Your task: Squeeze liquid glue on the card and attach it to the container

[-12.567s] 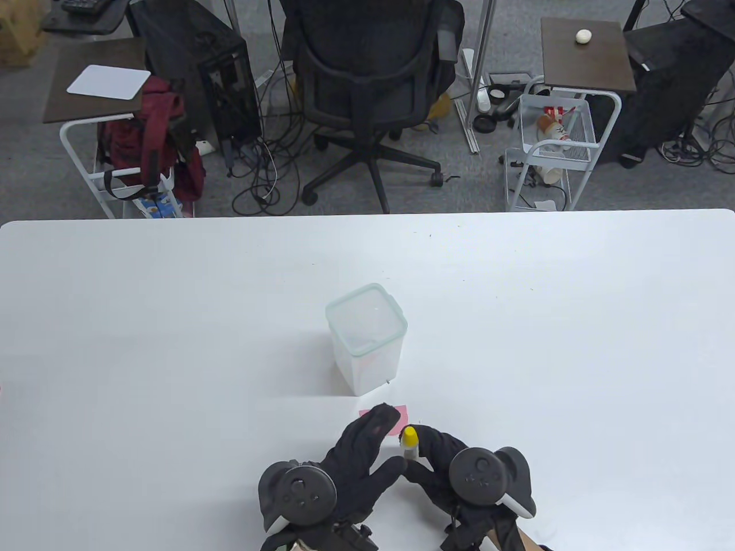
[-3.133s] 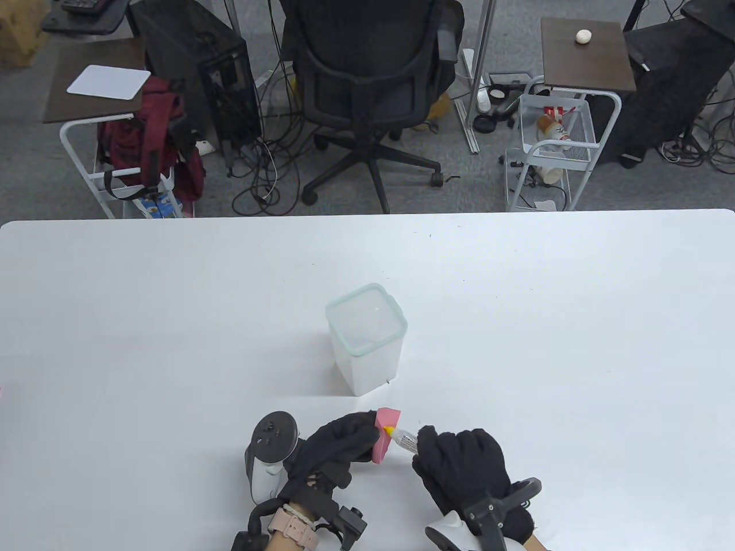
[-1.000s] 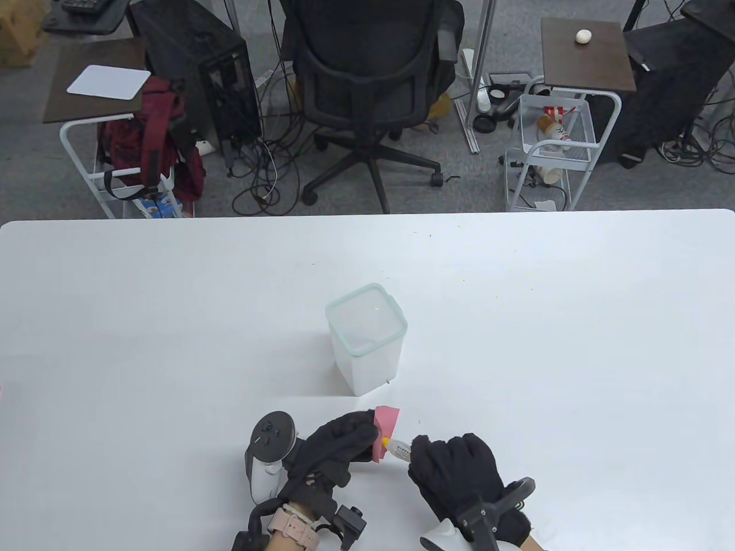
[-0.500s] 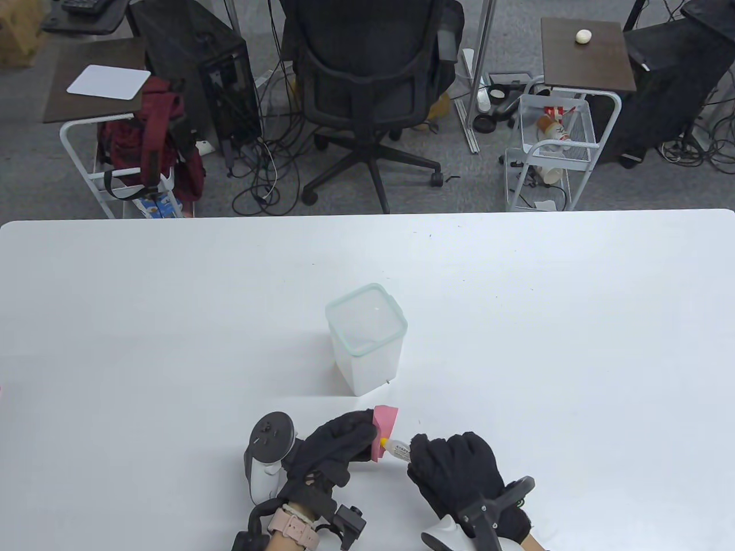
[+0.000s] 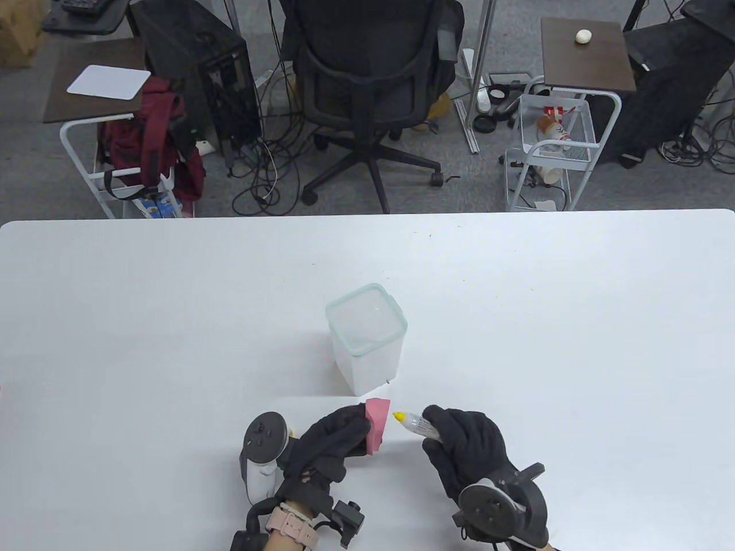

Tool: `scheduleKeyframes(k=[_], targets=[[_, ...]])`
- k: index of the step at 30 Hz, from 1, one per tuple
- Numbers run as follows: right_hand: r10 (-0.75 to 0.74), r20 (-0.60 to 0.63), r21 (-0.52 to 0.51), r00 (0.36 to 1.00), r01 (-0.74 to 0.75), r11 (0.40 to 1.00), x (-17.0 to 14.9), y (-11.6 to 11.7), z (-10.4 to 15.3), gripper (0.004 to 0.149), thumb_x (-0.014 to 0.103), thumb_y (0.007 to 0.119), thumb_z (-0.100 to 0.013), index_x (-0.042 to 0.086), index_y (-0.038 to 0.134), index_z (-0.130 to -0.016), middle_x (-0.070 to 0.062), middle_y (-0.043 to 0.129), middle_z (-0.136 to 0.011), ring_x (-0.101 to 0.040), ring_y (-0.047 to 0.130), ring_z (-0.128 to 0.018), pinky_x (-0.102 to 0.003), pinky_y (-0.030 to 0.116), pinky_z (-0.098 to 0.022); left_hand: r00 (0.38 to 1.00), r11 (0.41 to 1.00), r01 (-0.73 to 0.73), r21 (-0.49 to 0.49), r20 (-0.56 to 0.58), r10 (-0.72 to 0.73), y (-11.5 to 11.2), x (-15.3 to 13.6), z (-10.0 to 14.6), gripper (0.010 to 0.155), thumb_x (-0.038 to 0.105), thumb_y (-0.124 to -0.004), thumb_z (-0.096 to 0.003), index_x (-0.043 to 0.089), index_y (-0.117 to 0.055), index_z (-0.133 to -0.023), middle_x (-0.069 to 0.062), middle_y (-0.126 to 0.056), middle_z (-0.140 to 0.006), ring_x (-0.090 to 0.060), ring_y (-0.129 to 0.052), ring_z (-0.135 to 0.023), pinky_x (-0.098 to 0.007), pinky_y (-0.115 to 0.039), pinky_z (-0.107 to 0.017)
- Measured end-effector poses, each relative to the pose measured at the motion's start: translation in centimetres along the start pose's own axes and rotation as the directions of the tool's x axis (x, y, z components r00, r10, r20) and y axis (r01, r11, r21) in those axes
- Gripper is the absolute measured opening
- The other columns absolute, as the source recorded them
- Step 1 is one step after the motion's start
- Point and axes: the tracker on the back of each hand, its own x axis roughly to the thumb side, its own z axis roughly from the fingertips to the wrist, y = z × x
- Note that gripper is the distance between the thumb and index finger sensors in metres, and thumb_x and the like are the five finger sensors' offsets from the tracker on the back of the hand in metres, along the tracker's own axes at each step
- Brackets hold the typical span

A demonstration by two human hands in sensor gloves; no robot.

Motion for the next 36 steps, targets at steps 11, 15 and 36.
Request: scheduleKeyframes(k=[11, 15, 36], targets=[[-0.337, -0.353, 0.056, 0.873, 0.38, 0.923, -5.6, 1.6, -1.1, 0.054, 0.039, 0.067, -0.054, 0.025, 0.051, -0.104, -0.001, 0.068, -0.107, -0.031, 0.078, -0.096, -0.053, 0.063, -0.074, 1.0, 1.0, 0.002, 0.007, -0.002, -0.002, 0.2, 0.0, 0.1, 0.041, 0.046, -0.077, -0.0513, 0.028, -0.083, -0.088, 0.004, -0.098, -0.08, -0.021, -0.101, -0.072, -0.039, -0.083, -0.057], [-0.295, -0.434, 0.081, 0.851, 0.363, 0.928, -7.3, 2.5, -1.2, 0.055, 0.036, 0.07, -0.053, 0.023, 0.052, -0.103, -0.006, 0.068, -0.106, -0.033, 0.078, -0.095, -0.052, 0.065, -0.073, 1.0, 1.0, 0.004, 0.009, -0.003, -0.004, 0.3, 0.0, 0.1, 0.041, 0.046, -0.077, -0.0513, 0.028, -0.083, -0.088, 0.004, -0.098, -0.08, -0.021, -0.101, -0.072, -0.039, -0.083, -0.057], [-0.254, -0.513, 0.126, 0.82, 0.364, 0.923, -9.2, 3.7, -1.3, 0.055, 0.029, 0.071, -0.054, 0.021, 0.05, -0.104, -0.011, 0.063, -0.108, -0.037, 0.076, -0.098, -0.054, 0.064, -0.074, 1.0, 1.0, 0.026, 0.014, -0.012, -0.025, 0.5, -0.1, 0.1, 0.041, 0.046, -0.077, -0.0514, 0.028, -0.083, -0.088, 0.004, -0.098, -0.08, -0.021, -0.101, -0.072, -0.039, -0.083, -0.057]])
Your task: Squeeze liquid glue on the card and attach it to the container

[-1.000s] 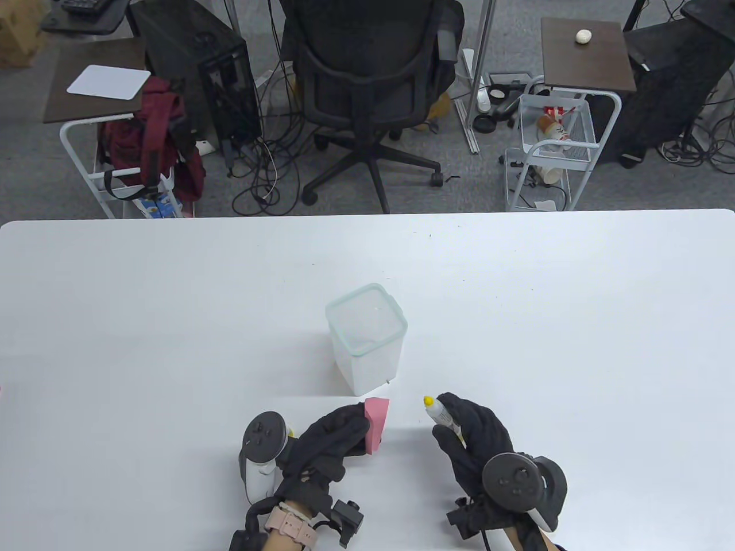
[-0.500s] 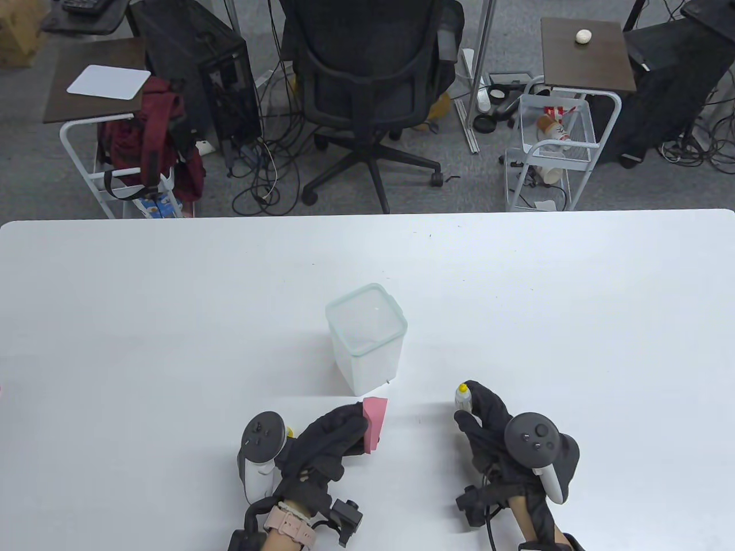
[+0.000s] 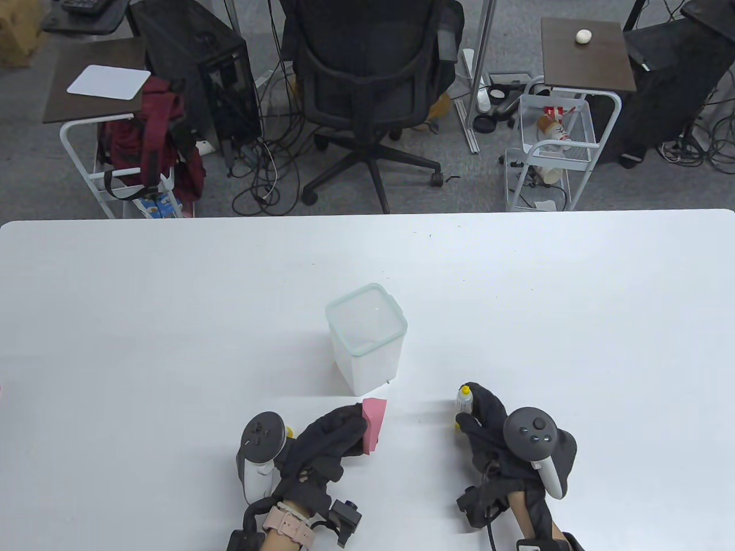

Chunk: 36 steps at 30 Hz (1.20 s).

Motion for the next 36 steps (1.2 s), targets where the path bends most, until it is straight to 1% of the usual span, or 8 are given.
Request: scheduleKeyframes(k=[11, 17, 19, 21, 25, 28, 31, 36], targets=[[0.021, 0.0, 0.003, 1.0, -0.021, 1.0, 0.0, -1.5, 0.4, 0.062, 0.034, 0.07, -0.056, 0.016, 0.045, -0.109, -0.016, 0.059, -0.111, -0.041, 0.071, -0.099, -0.059, 0.059, -0.074, 1.0, 1.0, 0.002, 0.0, -0.002, -0.002, 0.0, 0.0, 0.0, 0.041, 0.046, -0.077, -0.0515, 0.028, -0.083, -0.088, 0.004, -0.098, -0.08, -0.021, -0.101, -0.072, -0.04, -0.083, -0.057], [0.158, -0.053, 0.134, 0.986, -0.15, 0.98, -0.1, -3.7, 0.0, 0.068, 0.036, 0.069, -0.057, 0.014, 0.037, -0.112, -0.019, 0.051, -0.114, -0.044, 0.064, -0.103, -0.061, 0.055, -0.076, 1.0, 1.0, 0.012, 0.0, -0.006, -0.012, 0.0, -0.2, 0.1, 0.041, 0.046, -0.077, -0.0514, 0.028, -0.083, -0.088, 0.004, -0.098, -0.08, -0.021, -0.101, -0.072, -0.039, -0.083, -0.057], [0.193, -0.108, 0.058, 0.975, -0.188, 0.98, -0.5, -4.3, 0.0, 0.056, 0.034, 0.069, -0.057, 0.017, 0.05, -0.107, -0.013, 0.062, -0.108, -0.039, 0.073, -0.097, -0.057, 0.059, -0.075, 1.0, 1.0, 0.012, 0.004, -0.004, -0.012, 0.1, -0.2, 0.2, 0.041, 0.046, -0.077, -0.0515, 0.028, -0.083, -0.088, 0.004, -0.098, -0.08, -0.021, -0.101, -0.072, -0.04, -0.083, -0.057], [0.193, -0.138, -0.041, 0.971, -0.201, 0.979, -1.0, -4.8, 0.1, 0.038, 0.031, 0.068, -0.057, 0.022, 0.068, -0.094, -0.005, 0.079, -0.092, -0.031, 0.087, -0.08, -0.051, 0.069, -0.068, 1.0, 1.0, 0.01, 0.011, 0.003, -0.01, 0.1, -0.1, 0.2, 0.041, 0.045, -0.077, -0.0515, 0.028, -0.083, -0.088, 0.004, -0.098, -0.08, -0.022, -0.101, -0.072, -0.04, -0.083, -0.057], [0.19, -0.134, -0.11, 0.973, -0.205, 0.973, -1.4, -5.4, 0.2, 0.036, 0.031, 0.069, -0.056, 0.022, 0.07, -0.091, -0.005, 0.082, -0.086, -0.027, 0.09, -0.072, -0.048, 0.073, -0.063, 0.999, 1.0, 0.016, 0.021, 0.035, -0.017, 0.1, 0.6, 0.3, 0.041, 0.045, -0.076, -0.0519, 0.028, -0.083, -0.088, 0.004, -0.097, -0.08, -0.022, -0.1, -0.072, -0.04, -0.082, -0.057], [0.173, -0.122, -0.165, 0.977, -0.192, 0.967, -1.8, -5.5, 0.4, 0.036, 0.031, 0.069, -0.056, 0.022, 0.07, -0.091, -0.005, 0.083, -0.086, -0.027, 0.09, -0.072, -0.048, 0.073, -0.063, 0.995, 0.997, 0.036, 0.061, 0.089, -0.042, 0.3, 2.4, 0.7, 0.041, 0.045, -0.076, -0.0524, 0.027, -0.083, -0.088, 0.003, -0.097, -0.08, -0.023, -0.1, -0.072, -0.041, -0.082, -0.057], [0.166, -0.114, -0.194, 0.979, -0.186, 0.963, -1.9, -5.6, 0.4, 0.036, 0.031, 0.069, -0.056, 0.022, 0.07, -0.091, -0.004, 0.082, -0.086, -0.027, 0.09, -0.072, -0.048, 0.073, -0.063, 0.973, 0.971, 0.136, 0.196, 0.158, -0.168, 1.0, 5.2, 1.2, 0.04, 0.045, -0.076, -0.0537, 0.026, -0.083, -0.089, 0.003, -0.097, -0.081, -0.023, -0.1, -0.072, -0.041, -0.082, -0.057], [0.121, -0.109, -0.231, 0.987, -0.143, 0.962, -2.3, -6.2, 0.2, 0.036, 0.031, 0.069, -0.056, 0.022, 0.07, -0.091, -0.004, 0.082, -0.086, -0.027, 0.09, -0.072, -0.048, 0.073, -0.063, 0.872, 0.824, 0.418, 0.383, 0.084, -0.482, 1.3, 12.0, 0.8, 0.04, 0.045, -0.076, -0.0549, 0.026, -0.083, -0.089, 0.002, -0.097, -0.081, -0.023, -0.1, -0.072, -0.041, -0.082, -0.057]])
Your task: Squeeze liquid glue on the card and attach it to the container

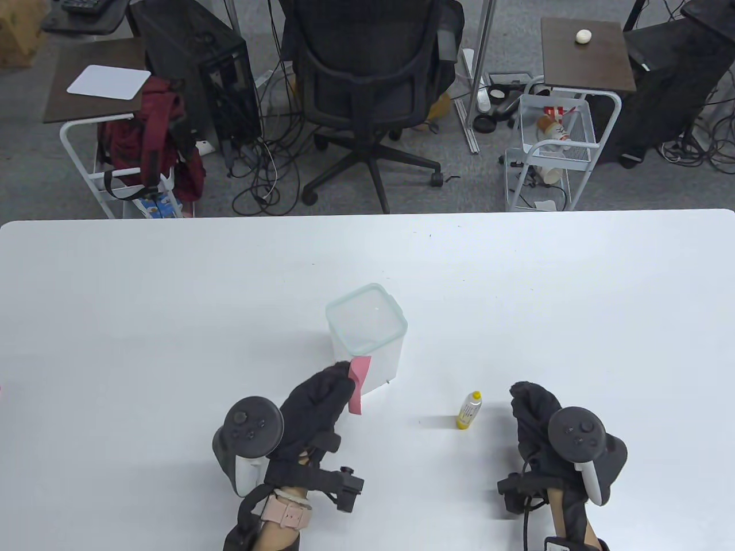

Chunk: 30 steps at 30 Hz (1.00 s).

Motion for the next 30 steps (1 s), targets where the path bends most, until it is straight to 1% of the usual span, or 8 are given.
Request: scheduleKeyframes(k=[3, 6, 8, 16, 23, 27, 29, 30], targets=[[-0.043, -0.015, 0.003, 0.999, 0.043, 0.999, -0.6, -0.3, -0.2, 0.036, 0.031, 0.069, -0.056, 0.022, 0.07, -0.091, -0.004, 0.082, -0.086, -0.027, 0.09, -0.072, -0.048, 0.073, -0.063, 0.953, 0.953, 0.299, 0.054, -0.076, -0.295, 0.6, 3.9, -2.5, 0.04, 0.046, -0.076, -0.0548, 0.027, -0.083, -0.089, 0.003, -0.098, -0.08, -0.022, -0.101, -0.071, -0.04, -0.083, -0.057], [-0.05, -0.025, 0.008, 0.998, 0.051, 0.999, -1.1, -0.5, -0.4, 0.036, 0.031, 0.069, -0.056, 0.022, 0.07, -0.091, -0.004, 0.083, -0.086, -0.027, 0.09, -0.072, -0.048, 0.073, -0.063, 0.799, 0.81, 0.584, 0.05, -0.214, -0.562, 0.1, 6.1, -5.1, 0.04, 0.047, -0.077, -0.0535, 0.027, -0.085, -0.088, 0.004, -0.099, -0.078, -0.021, -0.102, -0.069, -0.04, -0.083, -0.056], [-0.042, -0.024, 0.011, 0.999, 0.043, 0.999, -1.5, -0.7, -0.5, 0.036, 0.031, 0.069, -0.056, 0.022, 0.07, -0.091, -0.004, 0.083, -0.086, -0.027, 0.09, -0.072, -0.048, 0.073, -0.063, 0.71, 0.73, 0.682, 0.046, -0.279, -0.646, -0.4, 6.8, -6.6, 0.04, 0.047, -0.077, -0.0529, 0.027, -0.086, -0.087, 0.004, -0.1, -0.077, -0.022, -0.102, -0.068, -0.04, -0.084, -0.054], [-0.055, -0.041, -0.005, 0.998, 0.055, 0.998, -2.6, -1.6, -1.0, 0.036, 0.032, 0.069, -0.056, 0.022, 0.07, -0.091, -0.004, 0.082, -0.086, -0.028, 0.09, -0.073, -0.048, 0.073, -0.063, 0.568, 0.636, 0.768, -0.078, -0.375, -0.733, -3.0, 8.2, -10.2, 0.04, 0.046, -0.079, -0.0514, 0.025, -0.088, -0.084, 0.002, -0.101, -0.072, -0.022, -0.103, -0.062, -0.04, -0.084, -0.052], [-0.059, -0.05, -0.004, 0.997, 0.059, 0.998, -2.9, -1.7, -1.1, 0.036, 0.032, 0.069, -0.056, 0.022, 0.07, -0.091, -0.005, 0.082, -0.086, -0.028, 0.09, -0.073, -0.049, 0.073, -0.063, 0.457, 0.552, 0.799, -0.238, -0.355, -0.815, -5.1, 8.8, -12.0, 0.044, 0.049, -0.08, -0.0501, 0.024, -0.088, -0.086, 0.0, -0.1, -0.074, -0.024, -0.101, -0.063, -0.042, -0.082, -0.052], [-0.052, -0.041, -0.004, 0.998, 0.051, 0.999, -2.9, -1.6, -1.1, 0.036, 0.032, 0.069, -0.056, 0.022, 0.07, -0.091, -0.005, 0.082, -0.086, -0.028, 0.09, -0.073, -0.049, 0.073, -0.063, 0.424, 0.516, 0.826, -0.227, -0.353, -0.834, -5.4, 8.6, -12.1, 0.045, 0.05, -0.08, -0.0496, 0.024, -0.088, -0.086, 0.0, -0.1, -0.073, -0.024, -0.101, -0.059, -0.04, -0.083, -0.05], [-0.047, -0.038, -0.003, 0.998, 0.047, 0.999, -2.9, -1.6, -1.2, 0.036, 0.032, 0.069, -0.056, 0.022, 0.07, -0.091, -0.005, 0.082, -0.086, -0.028, 0.09, -0.073, -0.048, 0.073, -0.063, 0.44, 0.53, 0.818, -0.224, -0.35, -0.827, -5.2, 8.6, -12.1, 0.047, 0.05, -0.079, -0.0501, 0.024, -0.086, -0.089, -0.001, -0.099, -0.076, -0.024, -0.101, -0.06, -0.04, -0.083, -0.05], [-0.044, -0.037, -0.003, 0.998, 0.044, 0.999, -2.8, -1.6, -1.1, 0.036, 0.032, 0.069, -0.056, 0.022, 0.07, -0.091, -0.005, 0.083, -0.086, -0.028, 0.09, -0.073, -0.049, 0.073, -0.063, 0.473, 0.555, 0.805, -0.209, -0.338, -0.814, -5.0, 8.7, -12.0, 0.049, 0.049, -0.078, -0.0505, 0.024, -0.084, -0.092, -0.002, -0.096, -0.082, -0.024, -0.1, -0.064, -0.041, -0.082, -0.052]])
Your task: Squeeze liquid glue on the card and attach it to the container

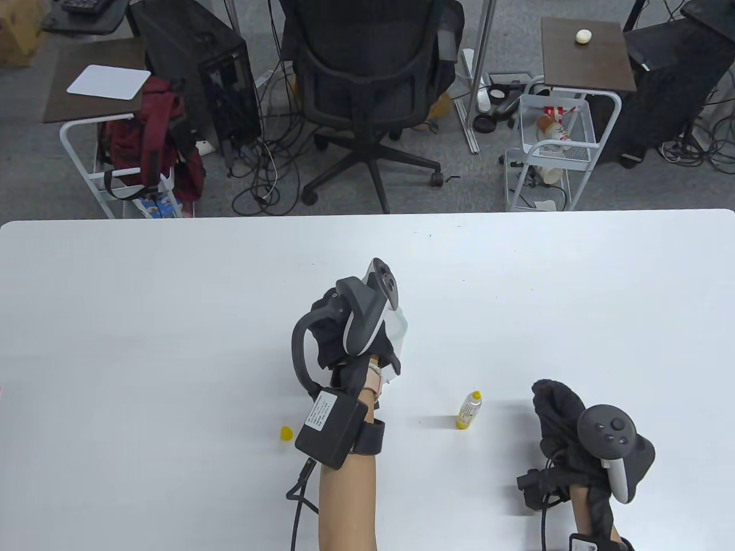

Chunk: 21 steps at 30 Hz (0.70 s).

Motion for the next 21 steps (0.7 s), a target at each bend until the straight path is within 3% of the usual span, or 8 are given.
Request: scheduleKeyframes(k=[4, 8, 12, 17, 21], targets=[[0.002, 0.0, -0.001, 1.0, -0.002, 1.0, 0.0, 0.0, 0.0, 0.036, 0.032, 0.068, -0.056, 0.022, 0.07, -0.091, -0.005, 0.082, -0.087, -0.028, 0.09, -0.073, -0.049, 0.072, -0.063, 0.976, 0.994, -0.108, 0.005, 0.19, 0.105, 0.5, -0.7, 0.4, 0.05, 0.043, -0.076, -0.0527, 0.029, -0.075, -0.1, -0.001, -0.083, -0.104, -0.029, -0.088, -0.091, -0.046, -0.075, -0.065], [0.006, 0.001, 0.003, 1.0, -0.006, 1.0, 0.1, 0.1, 0.0, 0.036, 0.032, 0.069, -0.056, 0.022, 0.07, -0.091, -0.004, 0.082, -0.087, -0.028, 0.09, -0.073, -0.049, 0.072, -0.063, 0.946, 0.996, -0.055, 0.063, 0.321, 0.032, 0.5, -1.7, 1.1, 0.048, 0.039, -0.076, -0.0529, 0.034, -0.074, -0.1, 0.005, -0.077, -0.111, -0.026, -0.076, -0.106, -0.047, -0.07, -0.073], [0.024, 0.009, 0.007, 1.0, -0.024, 1.0, 0.3, 0.4, 0.1, 0.036, 0.032, 0.069, -0.056, 0.022, 0.07, -0.091, -0.005, 0.082, -0.087, -0.028, 0.09, -0.073, -0.049, 0.072, -0.063, 0.907, 0.991, 0.005, 0.134, 0.416, -0.061, 0.0, -3.2, 1.5, 0.048, 0.041, -0.077, -0.0513, 0.035, -0.075, -0.099, 0.007, -0.079, -0.109, -0.024, -0.075, -0.107, -0.046, -0.069, -0.075], [0.033, 0.004, 0.008, 0.999, -0.033, 0.999, 0.4, 0.6, 0.2, 0.036, 0.032, 0.068, -0.056, 0.022, 0.07, -0.091, -0.004, 0.082, -0.087, -0.028, 0.09, -0.073, -0.049, 0.072, -0.063, 0.832, 0.988, -0.052, 0.142, 0.554, -0.036, -0.3, -4.7, 2.3, 0.046, 0.043, -0.076, -0.0503, 0.034, -0.078, -0.096, 0.008, -0.082, -0.106, -0.023, -0.075, -0.106, -0.046, -0.066, -0.078], [0.019, -0.018, 0.005, 1.0, -0.019, 1.0, 0.4, 0.7, 0.2, 0.036, 0.032, 0.068, -0.056, 0.022, 0.069, -0.091, -0.004, 0.082, -0.087, -0.028, 0.09, -0.073, -0.049, 0.072, -0.064, 0.797, 0.983, -0.05, 0.177, 0.6, -0.068, -0.5, -5.3, 2.9, 0.05, 0.05, -0.075, -0.0482, 0.033, -0.079, -0.095, 0.006, -0.083, -0.105, -0.025, -0.076, -0.105, -0.047, -0.066, -0.078]])
